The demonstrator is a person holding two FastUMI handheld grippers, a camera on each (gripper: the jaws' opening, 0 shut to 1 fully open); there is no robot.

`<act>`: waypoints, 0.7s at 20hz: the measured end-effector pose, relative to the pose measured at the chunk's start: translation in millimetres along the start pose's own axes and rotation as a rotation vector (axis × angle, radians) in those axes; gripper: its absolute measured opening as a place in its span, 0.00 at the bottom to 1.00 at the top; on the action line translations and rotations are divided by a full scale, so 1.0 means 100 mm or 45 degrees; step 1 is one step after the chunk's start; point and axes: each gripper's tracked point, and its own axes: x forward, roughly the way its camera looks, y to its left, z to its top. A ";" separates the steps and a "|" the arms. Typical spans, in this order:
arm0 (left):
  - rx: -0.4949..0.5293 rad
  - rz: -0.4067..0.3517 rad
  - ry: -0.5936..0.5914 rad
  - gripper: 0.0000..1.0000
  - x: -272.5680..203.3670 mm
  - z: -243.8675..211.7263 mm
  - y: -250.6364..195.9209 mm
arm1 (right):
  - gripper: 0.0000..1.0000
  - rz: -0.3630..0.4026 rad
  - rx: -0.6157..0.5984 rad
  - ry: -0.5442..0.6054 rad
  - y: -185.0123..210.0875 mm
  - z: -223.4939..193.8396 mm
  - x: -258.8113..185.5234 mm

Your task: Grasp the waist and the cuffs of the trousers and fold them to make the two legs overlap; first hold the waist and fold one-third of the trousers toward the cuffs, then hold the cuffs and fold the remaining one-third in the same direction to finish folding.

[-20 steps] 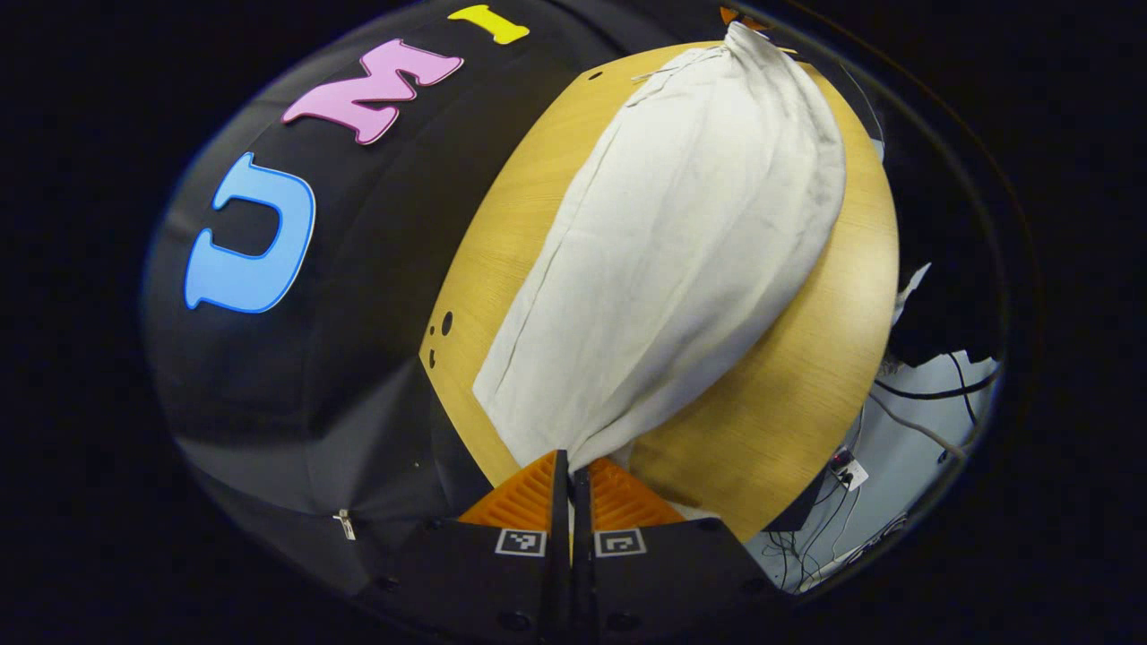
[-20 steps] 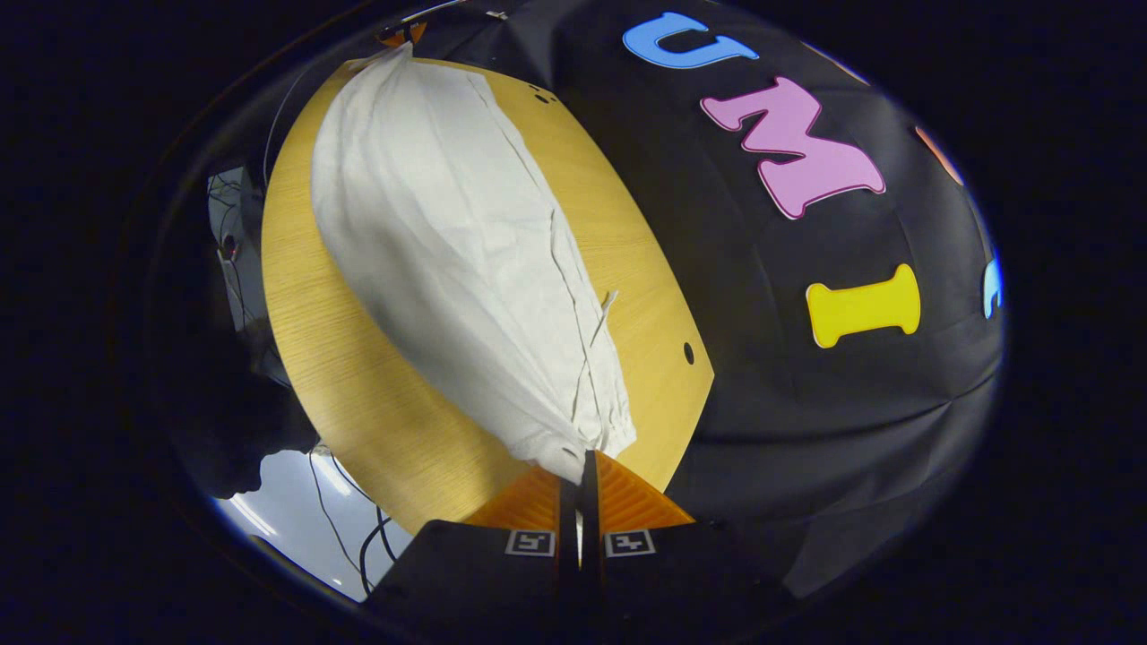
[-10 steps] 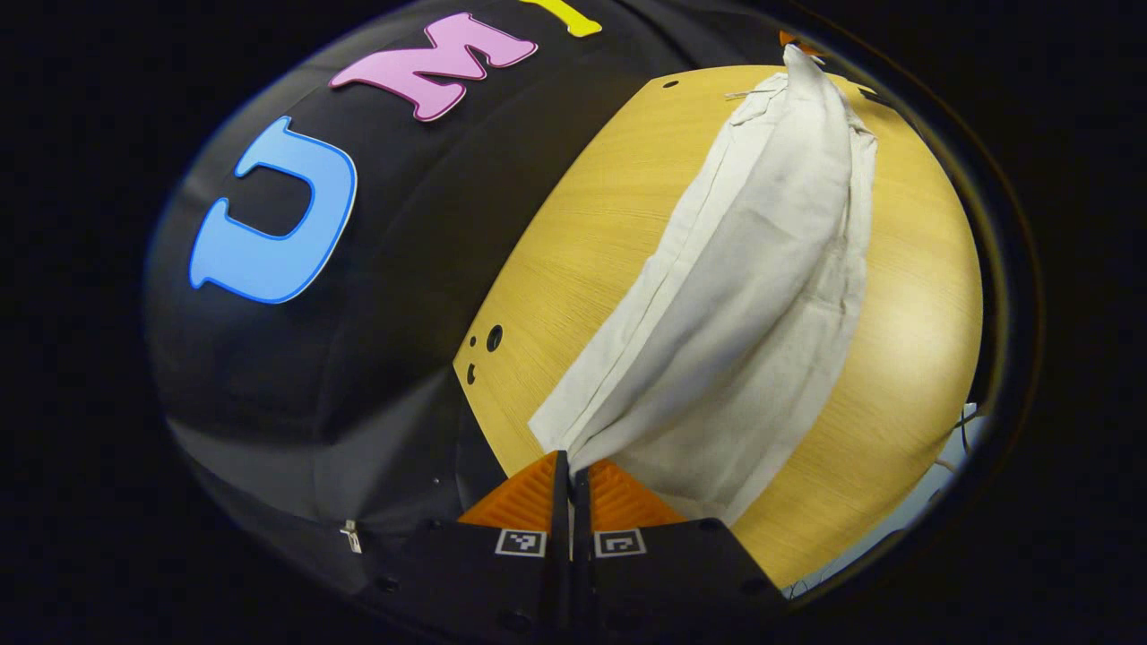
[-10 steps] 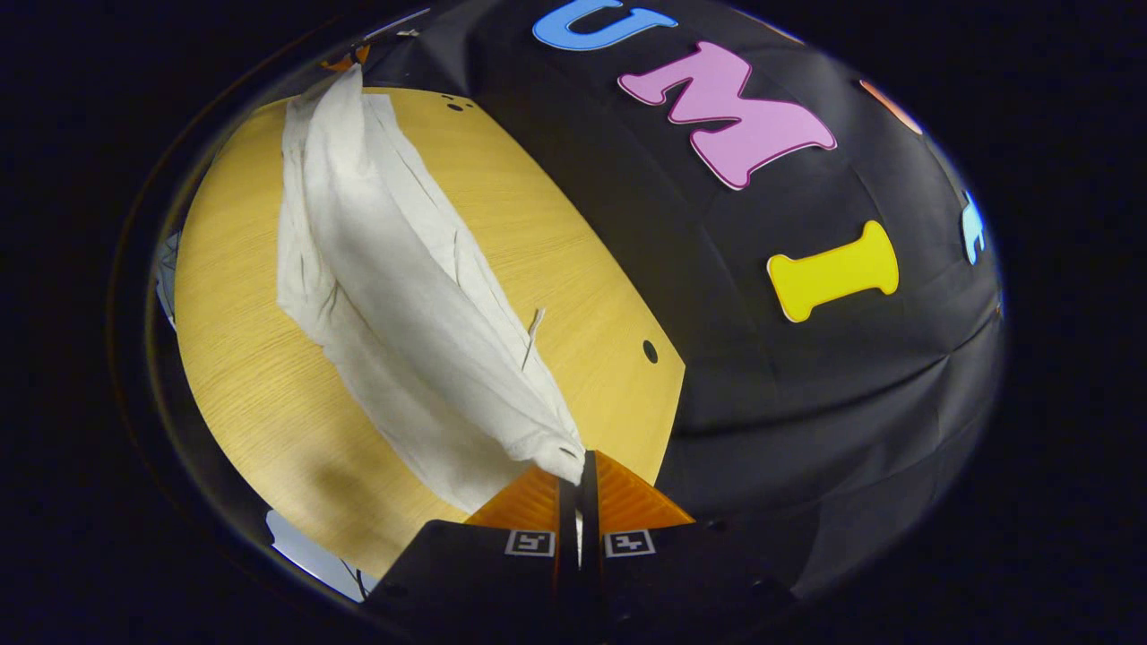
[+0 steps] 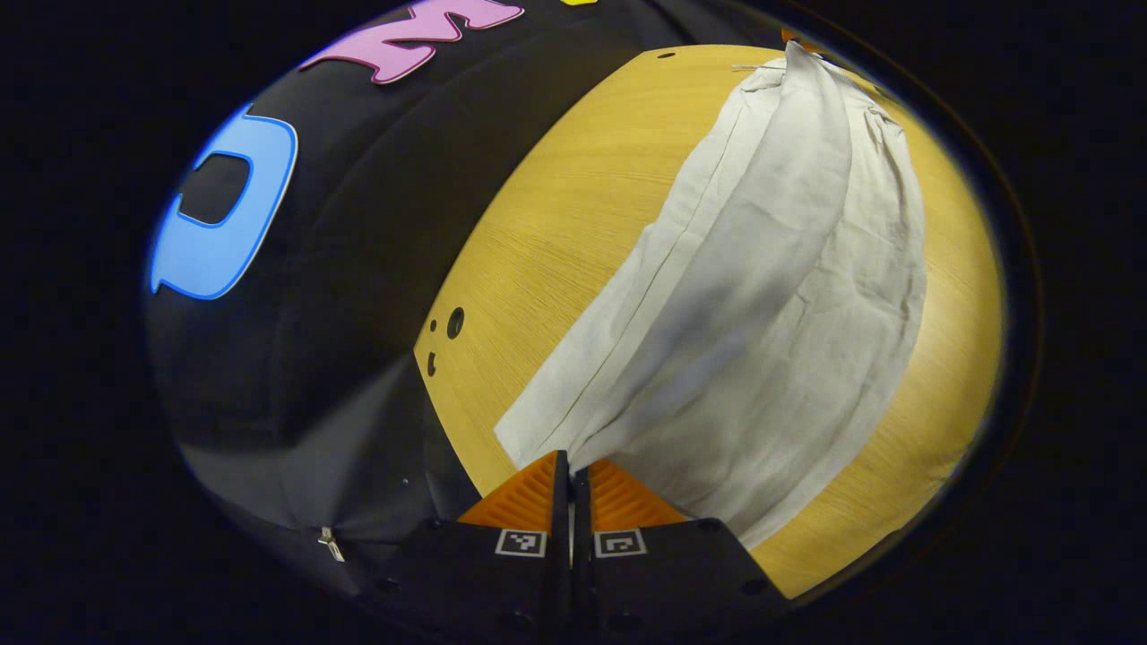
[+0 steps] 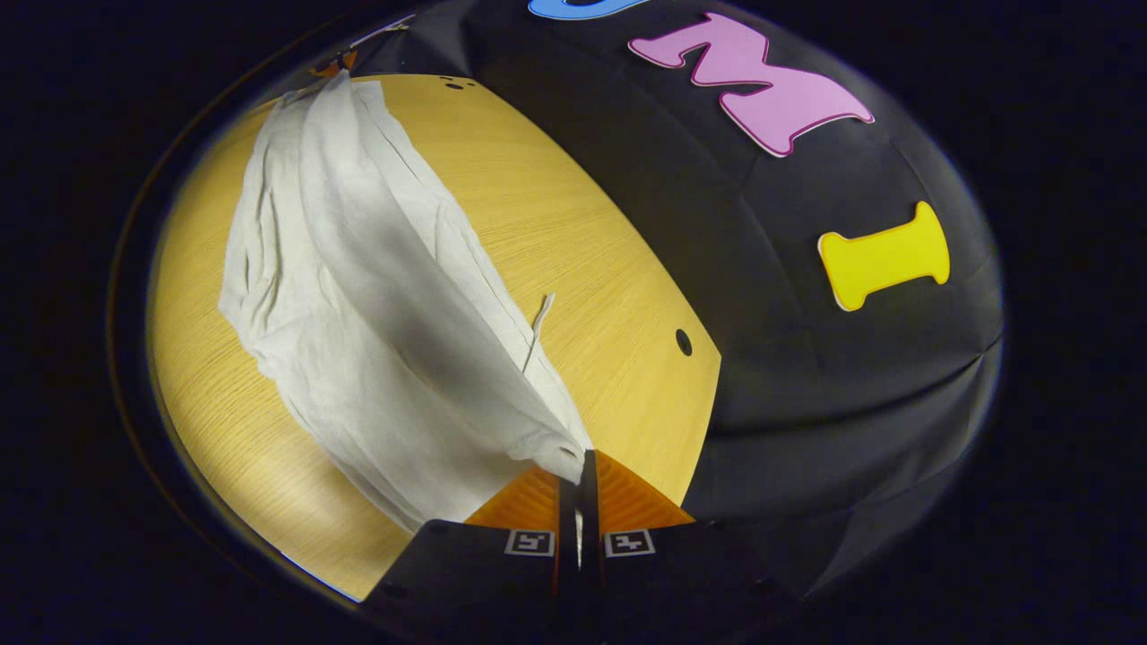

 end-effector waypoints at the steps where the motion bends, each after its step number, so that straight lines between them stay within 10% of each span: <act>1: 0.007 -0.007 0.015 0.05 0.06 0.02 -0.02 | 0.05 0.019 0.009 0.014 0.02 0.00 0.08; 14: 0.109 -0.099 0.171 0.05 0.52 0.01 -0.35 | 0.11 0.197 0.007 0.175 0.30 -0.29 0.56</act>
